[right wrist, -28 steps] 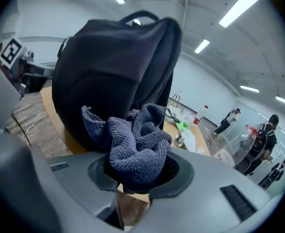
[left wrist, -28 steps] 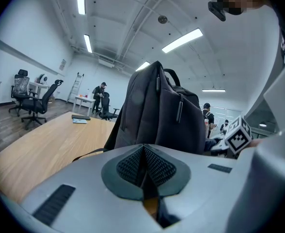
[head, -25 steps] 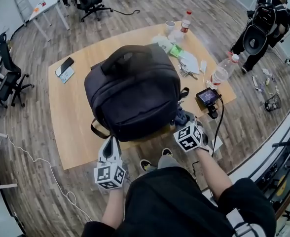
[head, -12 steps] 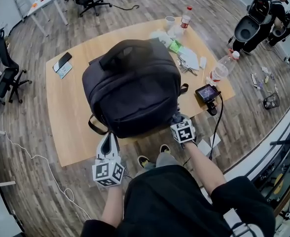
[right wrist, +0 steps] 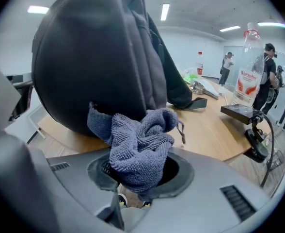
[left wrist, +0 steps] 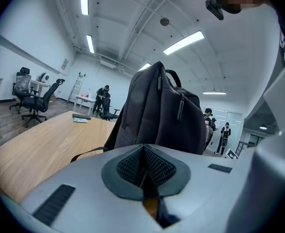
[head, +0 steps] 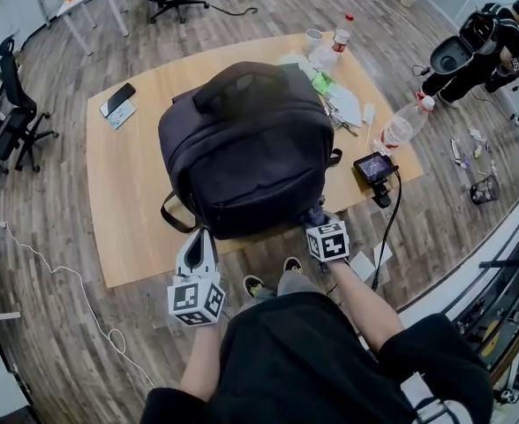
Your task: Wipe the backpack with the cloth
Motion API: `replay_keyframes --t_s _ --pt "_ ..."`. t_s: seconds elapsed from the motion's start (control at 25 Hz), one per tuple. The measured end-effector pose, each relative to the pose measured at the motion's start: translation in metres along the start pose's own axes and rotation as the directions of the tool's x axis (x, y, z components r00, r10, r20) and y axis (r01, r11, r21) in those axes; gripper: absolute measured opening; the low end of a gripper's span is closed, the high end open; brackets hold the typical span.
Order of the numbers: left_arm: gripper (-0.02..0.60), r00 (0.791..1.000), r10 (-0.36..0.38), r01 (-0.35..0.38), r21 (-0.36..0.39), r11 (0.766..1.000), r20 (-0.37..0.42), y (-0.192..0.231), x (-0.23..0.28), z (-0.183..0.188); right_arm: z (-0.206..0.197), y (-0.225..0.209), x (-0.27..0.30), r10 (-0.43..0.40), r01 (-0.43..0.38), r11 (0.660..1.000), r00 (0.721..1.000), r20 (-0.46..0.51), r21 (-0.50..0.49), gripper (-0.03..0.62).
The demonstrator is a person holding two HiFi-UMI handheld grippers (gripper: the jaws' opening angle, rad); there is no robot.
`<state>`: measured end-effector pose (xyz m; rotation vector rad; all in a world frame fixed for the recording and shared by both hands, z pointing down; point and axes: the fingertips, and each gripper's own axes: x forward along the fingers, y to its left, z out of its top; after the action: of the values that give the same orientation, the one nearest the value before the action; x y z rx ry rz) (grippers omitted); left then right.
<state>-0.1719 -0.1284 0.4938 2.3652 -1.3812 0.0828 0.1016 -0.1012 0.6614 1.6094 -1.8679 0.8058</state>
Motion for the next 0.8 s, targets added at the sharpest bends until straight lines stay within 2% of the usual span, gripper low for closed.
replay_keyframes --t_s 0.12,0.24,0.36,0.44,0.6,0.8 --pt "0.017 1.000 0.000 0.000 0.006 1.000 0.001 -0.001 0.000 0.002 -0.006 0.039 -0.001 0.097 -0.096 0.995 0.995 -0.005 0.035 0.127" --pt "0.017 1.000 -0.006 0.006 0.011 1.000 -0.002 -0.001 0.000 0.002 -0.011 0.101 0.004 0.244 -0.244 0.969 0.970 -0.014 0.032 0.127" --pt "0.017 1.000 -0.024 0.024 0.013 1.000 -0.013 -0.003 -0.001 0.000 -0.014 0.173 0.006 0.429 -0.427 0.902 0.903 -0.022 0.059 0.127" --pt "0.017 0.999 -0.029 0.029 0.016 0.999 -0.018 -0.003 -0.004 -0.001 -0.009 0.212 0.007 0.510 -0.507 0.856 0.860 -0.005 0.100 0.127" --pt "0.017 1.000 0.008 -0.008 0.062 0.998 0.007 0.004 -0.021 0.009 0.008 0.230 0.001 0.537 -0.530 0.800 0.842 0.058 0.281 0.127" --pt "0.017 0.997 0.081 -0.082 0.068 0.994 0.009 0.032 -0.040 0.006 0.034 0.240 -0.035 0.592 -0.587 0.740 0.800 0.096 0.329 0.127"
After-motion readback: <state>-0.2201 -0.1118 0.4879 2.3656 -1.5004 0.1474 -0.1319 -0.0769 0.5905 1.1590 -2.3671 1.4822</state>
